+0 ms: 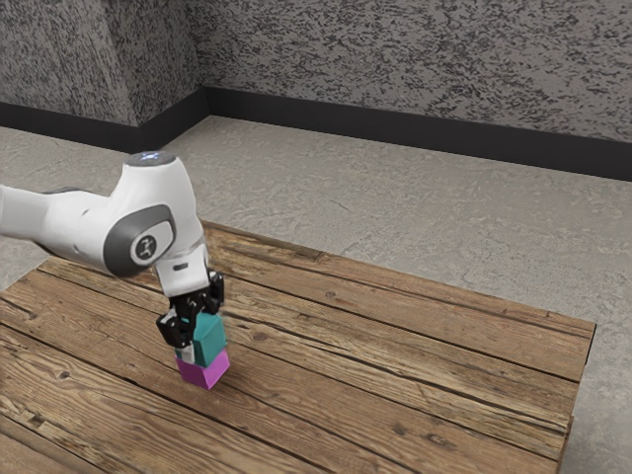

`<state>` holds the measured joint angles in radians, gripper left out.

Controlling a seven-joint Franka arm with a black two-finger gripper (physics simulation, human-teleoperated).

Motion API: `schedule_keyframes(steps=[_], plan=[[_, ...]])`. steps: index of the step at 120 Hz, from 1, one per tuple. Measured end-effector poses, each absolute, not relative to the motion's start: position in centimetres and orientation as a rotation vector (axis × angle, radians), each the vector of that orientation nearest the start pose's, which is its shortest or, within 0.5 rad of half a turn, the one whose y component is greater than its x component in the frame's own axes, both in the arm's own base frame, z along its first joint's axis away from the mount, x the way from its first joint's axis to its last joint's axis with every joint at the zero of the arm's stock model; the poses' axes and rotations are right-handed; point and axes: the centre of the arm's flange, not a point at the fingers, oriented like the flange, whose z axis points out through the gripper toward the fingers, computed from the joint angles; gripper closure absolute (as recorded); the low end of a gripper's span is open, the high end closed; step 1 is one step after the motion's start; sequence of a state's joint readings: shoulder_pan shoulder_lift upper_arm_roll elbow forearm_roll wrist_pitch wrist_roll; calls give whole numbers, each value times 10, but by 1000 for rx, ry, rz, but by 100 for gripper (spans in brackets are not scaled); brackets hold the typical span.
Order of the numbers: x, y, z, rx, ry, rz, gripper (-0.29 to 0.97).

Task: Pick up the blue block with one arm, and put the blue block on the pink block with one arm

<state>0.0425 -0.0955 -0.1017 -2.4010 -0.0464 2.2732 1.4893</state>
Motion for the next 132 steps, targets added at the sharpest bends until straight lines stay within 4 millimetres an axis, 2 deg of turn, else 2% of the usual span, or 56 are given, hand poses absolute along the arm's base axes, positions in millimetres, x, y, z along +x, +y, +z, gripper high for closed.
schedule_keyframes(steps=[21, 39, 73, 83, 98, 113, 132], plan=[[485, -17, 336, -2312, 2190, 7, 38], [489, -13, 336, -2291, 2195, -16, 38], [486, 20, 337, -2327, 2158, -19, 38], [486, 18, 335, -2315, 2174, -16, 38], [487, 2, 335, -2269, 2223, -17, 39], [488, -5, 333, -2266, 2248, -17, 24], [487, 9, 332, -2315, 2220, -23, 12]])
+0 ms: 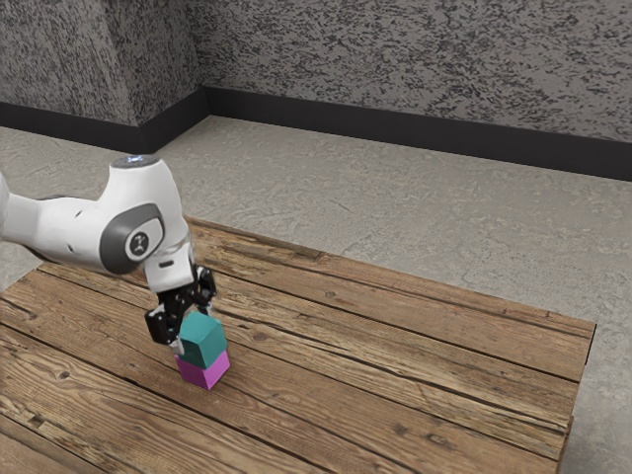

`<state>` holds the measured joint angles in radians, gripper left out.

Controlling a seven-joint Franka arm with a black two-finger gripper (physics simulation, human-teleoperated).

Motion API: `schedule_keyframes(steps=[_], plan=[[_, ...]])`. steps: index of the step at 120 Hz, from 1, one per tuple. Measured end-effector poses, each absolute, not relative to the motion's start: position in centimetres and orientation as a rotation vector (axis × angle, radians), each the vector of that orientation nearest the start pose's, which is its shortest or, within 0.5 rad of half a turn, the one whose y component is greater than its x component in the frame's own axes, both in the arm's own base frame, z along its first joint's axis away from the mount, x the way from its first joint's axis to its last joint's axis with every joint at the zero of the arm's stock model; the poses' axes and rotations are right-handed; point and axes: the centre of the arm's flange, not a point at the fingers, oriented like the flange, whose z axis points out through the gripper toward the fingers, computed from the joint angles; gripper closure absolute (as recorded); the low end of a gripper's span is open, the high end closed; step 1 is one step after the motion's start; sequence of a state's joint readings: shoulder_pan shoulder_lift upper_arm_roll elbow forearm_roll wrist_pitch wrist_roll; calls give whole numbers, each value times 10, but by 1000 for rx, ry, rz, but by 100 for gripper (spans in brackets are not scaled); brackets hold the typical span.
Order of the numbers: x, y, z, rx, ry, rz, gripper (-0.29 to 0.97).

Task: Pick up the blue block with one arm, and put the blue block on the pink block with one arm

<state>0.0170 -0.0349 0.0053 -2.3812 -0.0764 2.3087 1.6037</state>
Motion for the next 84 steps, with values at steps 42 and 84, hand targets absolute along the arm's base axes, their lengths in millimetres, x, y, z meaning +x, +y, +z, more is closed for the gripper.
schedule_keyframes(steps=[42, 84], plan=[[488, 2, 518, -2283, 2160, -252, 2], [506, -8, 568, -2703, 1653, 61, 0]])
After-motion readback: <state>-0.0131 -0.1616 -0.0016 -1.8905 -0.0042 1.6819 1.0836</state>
